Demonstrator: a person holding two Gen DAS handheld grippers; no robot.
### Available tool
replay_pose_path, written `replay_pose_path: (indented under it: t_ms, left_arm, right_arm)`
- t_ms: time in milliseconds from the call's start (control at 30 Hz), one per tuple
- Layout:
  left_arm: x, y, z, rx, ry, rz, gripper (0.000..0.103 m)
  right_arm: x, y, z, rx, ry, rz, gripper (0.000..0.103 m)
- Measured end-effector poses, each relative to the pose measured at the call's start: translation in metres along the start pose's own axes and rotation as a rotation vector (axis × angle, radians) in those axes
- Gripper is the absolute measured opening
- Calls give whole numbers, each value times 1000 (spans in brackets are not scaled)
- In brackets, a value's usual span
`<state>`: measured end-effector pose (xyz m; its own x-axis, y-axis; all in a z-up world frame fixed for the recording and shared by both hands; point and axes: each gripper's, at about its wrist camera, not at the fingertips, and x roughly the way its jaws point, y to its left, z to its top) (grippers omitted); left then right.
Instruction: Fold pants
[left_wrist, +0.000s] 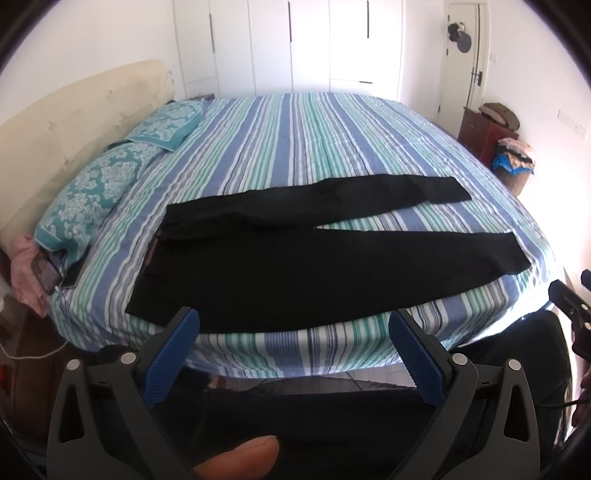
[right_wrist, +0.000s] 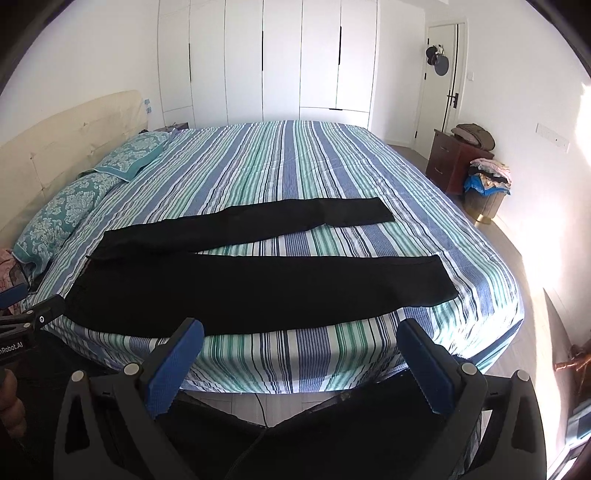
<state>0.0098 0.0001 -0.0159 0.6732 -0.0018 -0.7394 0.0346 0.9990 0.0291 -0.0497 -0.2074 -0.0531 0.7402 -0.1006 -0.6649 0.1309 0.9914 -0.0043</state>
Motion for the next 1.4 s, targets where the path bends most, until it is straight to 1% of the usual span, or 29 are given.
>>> replay_pose_path:
  t_ms: [300, 433, 533, 667, 900, 1067, 1400]
  left_arm:
    - [0, 0, 2, -4, 2, -3, 102]
    - [1, 0, 2, -4, 6, -12, 102]
    - [1, 0, 2, -4, 6, -13, 102]
    - [1, -1, 1, -6, 4, -13, 102]
    - [1, 0, 1, -10, 8, -20, 102]
    - [1, 1, 1, -8, 9, -21, 102]
    - [2, 2, 1, -11, 14, -17, 102]
  right_arm:
    - [-1, -1, 1, -18, -2, 5, 103]
    - [1, 2, -1, -28, 7, 48, 103]
    - [0, 3, 1, -24, -4, 72, 103]
    - [-4, 4, 3, -26, -24, 68, 103]
    - [-1, 6, 3, -45, -13, 70, 103]
    - [-3, 4, 2, -23, -15, 100, 103]
    - [-5, 6, 4, -26, -26, 119, 103]
